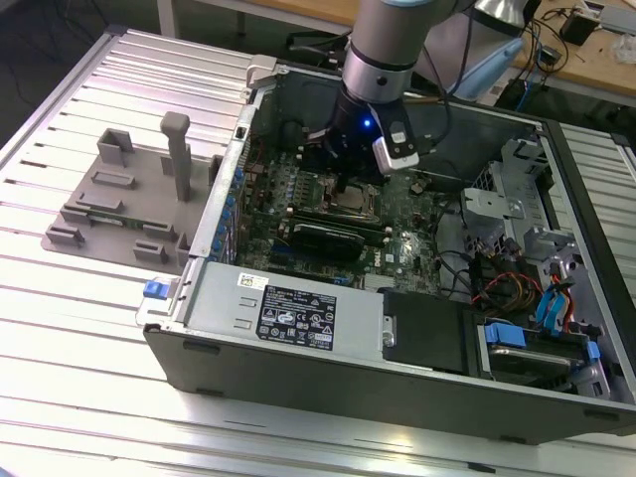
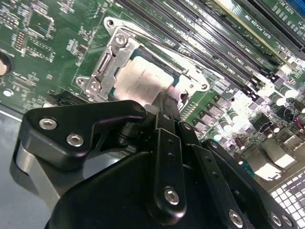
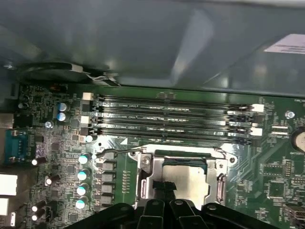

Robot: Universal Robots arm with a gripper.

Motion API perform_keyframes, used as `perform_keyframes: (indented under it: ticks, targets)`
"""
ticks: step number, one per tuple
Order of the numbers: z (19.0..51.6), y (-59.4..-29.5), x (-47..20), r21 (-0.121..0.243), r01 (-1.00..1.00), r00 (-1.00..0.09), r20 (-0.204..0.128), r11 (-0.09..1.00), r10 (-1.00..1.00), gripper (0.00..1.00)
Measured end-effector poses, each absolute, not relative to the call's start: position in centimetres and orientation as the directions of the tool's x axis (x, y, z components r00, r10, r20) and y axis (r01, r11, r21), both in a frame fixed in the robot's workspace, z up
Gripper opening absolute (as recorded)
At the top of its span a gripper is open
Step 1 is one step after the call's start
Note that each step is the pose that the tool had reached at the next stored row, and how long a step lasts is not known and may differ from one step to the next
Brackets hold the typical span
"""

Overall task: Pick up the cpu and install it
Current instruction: 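Close the cpu cover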

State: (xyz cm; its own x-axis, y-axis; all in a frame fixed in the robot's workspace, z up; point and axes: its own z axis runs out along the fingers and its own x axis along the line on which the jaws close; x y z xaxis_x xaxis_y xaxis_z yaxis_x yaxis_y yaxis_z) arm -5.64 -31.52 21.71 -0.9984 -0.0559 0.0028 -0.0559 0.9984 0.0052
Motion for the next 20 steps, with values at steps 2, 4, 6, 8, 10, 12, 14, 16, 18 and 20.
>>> perform_keyframes:
  ticks: [2, 4, 6, 8, 10, 12, 14, 16, 18, 20]
  targets:
    - [21.6, -31.5, -5.8, 0.005, -0.057, -0.998, 0.003, 0.998, -0.057, 0.11]
    - [21.4, -31.5, -6.1, 0.005, -0.059, -0.998, 0.003, 0.998, -0.059, 0.11]
    - [21.1, -31.5, -6.4, 0.005, -0.061, -0.998, 0.003, 0.998, -0.061, 0.11]
    - [21.0, -31.5, -6.5, 0.006, -0.062, -0.998, 0.003, 0.998, -0.062, 0.11]
    - [20.9, -31.5, -6.5, 0.006, -0.062, -0.998, 0.002, 0.998, -0.062, 0.11]
    - [20.8, -31.5, -6.5, 0.006, -0.062, -0.998, 0.003, 0.998, -0.062, 0.11]
    - [20.5, -31.5, -6.5, 0.006, -0.062, -0.998, 0.003, 0.998, -0.062, 0.11]
    - [20.4, -31.5, -6.6, 0.006, -0.062, -0.998, 0.003, 0.998, -0.062, 0.11]
    - [20.4, -31.5, -6.9, 0.006, -0.062, -0.998, 0.001, 0.998, -0.062, 0.11]
    - [20.3, -31.5, -7.0, 0.006, -0.062, -0.998, -0.001, 0.998, -0.062, 0.11]
